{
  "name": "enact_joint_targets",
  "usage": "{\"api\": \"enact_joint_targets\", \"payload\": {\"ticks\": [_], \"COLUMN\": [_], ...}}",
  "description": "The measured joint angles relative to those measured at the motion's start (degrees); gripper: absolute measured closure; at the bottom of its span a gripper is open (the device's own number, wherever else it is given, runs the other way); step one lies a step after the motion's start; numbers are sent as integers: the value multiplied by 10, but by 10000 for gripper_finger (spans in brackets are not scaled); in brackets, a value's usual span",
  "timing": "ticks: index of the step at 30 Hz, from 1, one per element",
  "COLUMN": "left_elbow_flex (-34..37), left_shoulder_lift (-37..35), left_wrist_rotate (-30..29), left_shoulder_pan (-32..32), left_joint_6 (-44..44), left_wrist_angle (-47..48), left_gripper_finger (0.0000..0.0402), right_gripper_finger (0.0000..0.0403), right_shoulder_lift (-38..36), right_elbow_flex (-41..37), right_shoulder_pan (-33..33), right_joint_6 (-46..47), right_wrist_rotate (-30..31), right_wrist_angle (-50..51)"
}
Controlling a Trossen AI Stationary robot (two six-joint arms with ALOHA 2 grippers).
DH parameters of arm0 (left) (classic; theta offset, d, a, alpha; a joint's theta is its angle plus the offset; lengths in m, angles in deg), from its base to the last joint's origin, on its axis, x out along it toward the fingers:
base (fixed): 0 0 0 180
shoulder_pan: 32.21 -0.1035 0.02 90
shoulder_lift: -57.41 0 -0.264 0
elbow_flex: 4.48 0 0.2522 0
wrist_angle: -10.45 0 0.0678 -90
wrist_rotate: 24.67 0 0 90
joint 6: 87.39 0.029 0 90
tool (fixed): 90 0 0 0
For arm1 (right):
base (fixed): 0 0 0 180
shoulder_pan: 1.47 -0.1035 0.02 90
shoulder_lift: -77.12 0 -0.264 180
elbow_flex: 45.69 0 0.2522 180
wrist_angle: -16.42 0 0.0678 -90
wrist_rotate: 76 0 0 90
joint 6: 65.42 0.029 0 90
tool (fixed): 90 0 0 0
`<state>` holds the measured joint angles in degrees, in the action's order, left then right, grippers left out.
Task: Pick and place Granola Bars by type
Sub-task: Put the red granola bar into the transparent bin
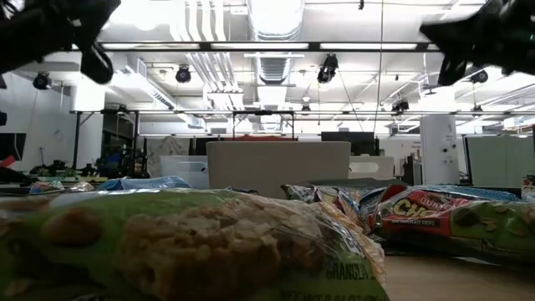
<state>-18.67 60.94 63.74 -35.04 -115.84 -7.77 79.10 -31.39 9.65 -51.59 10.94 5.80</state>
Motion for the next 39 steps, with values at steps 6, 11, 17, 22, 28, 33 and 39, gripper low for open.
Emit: {"api": "enact_joint_targets", "payload": {"ticks": [6,11,17,22,28,33,39], "left_elbow_flex": [-51,-125,-220,-287,-346,-392,-470], "left_shoulder_lift": [5,35,85,129,176,206,250], "left_wrist_rotate": [0,-10,-10,-13,-23,-24,-24], "left_shoulder_pan": [0,0,0,0,0,0,0], "left_joint_6": [22,31,32,52,77,79,79], "left_wrist_angle": [-23,30,161,216,221,267,367], "left_gripper_finger": [401,401,401,401,401,401,401], "right_gripper_finger": [394,394,394,394,394,394,394], "right_shoulder_lift": [0,0,21,63,148,229,309], "right_elbow_flex": [0,8,73,170,300,392,476], "right_shoulder_pan": [0,0,0,0,0,0,0], "right_joint_6": [33,69,95,94,102,96,83], "right_wrist_rotate": [36,54,62,62,60,53,22], "right_wrist_angle": [-141,-180,-115,21,180,252,268]}}
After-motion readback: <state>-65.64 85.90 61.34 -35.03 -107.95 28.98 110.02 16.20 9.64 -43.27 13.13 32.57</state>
